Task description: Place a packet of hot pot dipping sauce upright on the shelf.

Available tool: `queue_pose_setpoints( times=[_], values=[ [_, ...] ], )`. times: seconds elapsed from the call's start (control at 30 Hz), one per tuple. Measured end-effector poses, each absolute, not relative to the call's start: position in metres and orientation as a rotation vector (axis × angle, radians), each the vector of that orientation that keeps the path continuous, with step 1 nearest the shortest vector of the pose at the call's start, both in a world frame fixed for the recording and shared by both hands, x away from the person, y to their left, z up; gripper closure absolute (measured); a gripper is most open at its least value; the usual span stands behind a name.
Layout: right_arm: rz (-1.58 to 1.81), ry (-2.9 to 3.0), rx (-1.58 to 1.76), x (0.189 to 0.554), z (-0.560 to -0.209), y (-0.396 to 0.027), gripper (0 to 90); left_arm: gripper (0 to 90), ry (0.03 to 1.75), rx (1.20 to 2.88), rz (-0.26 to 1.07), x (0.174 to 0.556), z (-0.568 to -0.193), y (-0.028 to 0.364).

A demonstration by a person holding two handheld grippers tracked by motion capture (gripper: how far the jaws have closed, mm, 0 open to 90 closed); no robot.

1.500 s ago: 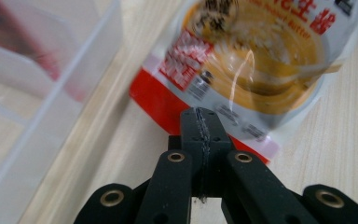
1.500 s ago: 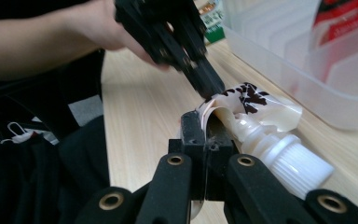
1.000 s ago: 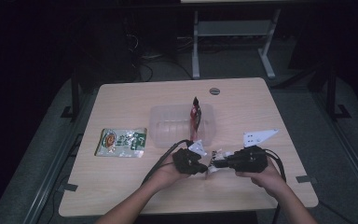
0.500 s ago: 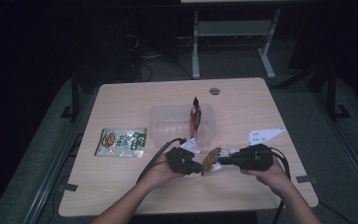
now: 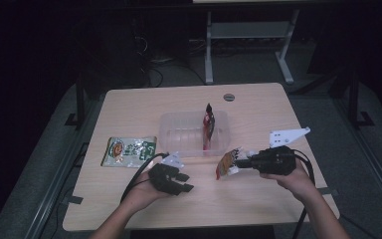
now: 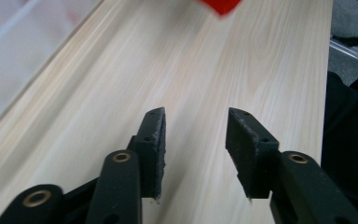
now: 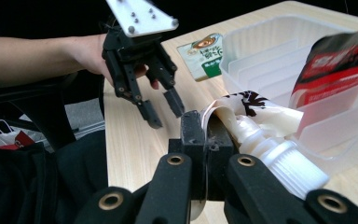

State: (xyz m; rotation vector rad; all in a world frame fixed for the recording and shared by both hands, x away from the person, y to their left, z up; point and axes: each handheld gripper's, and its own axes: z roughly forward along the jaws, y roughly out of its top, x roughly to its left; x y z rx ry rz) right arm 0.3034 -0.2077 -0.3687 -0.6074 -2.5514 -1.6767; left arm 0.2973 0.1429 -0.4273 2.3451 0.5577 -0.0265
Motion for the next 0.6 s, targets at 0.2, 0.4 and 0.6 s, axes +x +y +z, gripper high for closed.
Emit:
queue_pose_setpoints(
  times=[0.2, 0.4, 0.6],
  values=[
    [-1.705, -2.556, -0.603, 0.309, -0.361, -0.209, 89.3, 46.4, 0.66, 2.311, 0.004, 0.283, -0.428, 0.178],
    [-1.725, -2.571, -0.596, 0.32, -0.352, -0.209, 89.3, 42.4, 0.698, 2.302, 0.02, 0.279, -0.43, 0.194],
    [-1.738, -2.579, -0.608, 0.337, -0.343, -0.211, 89.3, 39.4, 0.709, 2.311, 0.038, 0.276, -0.429, 0.201]
  ],
)
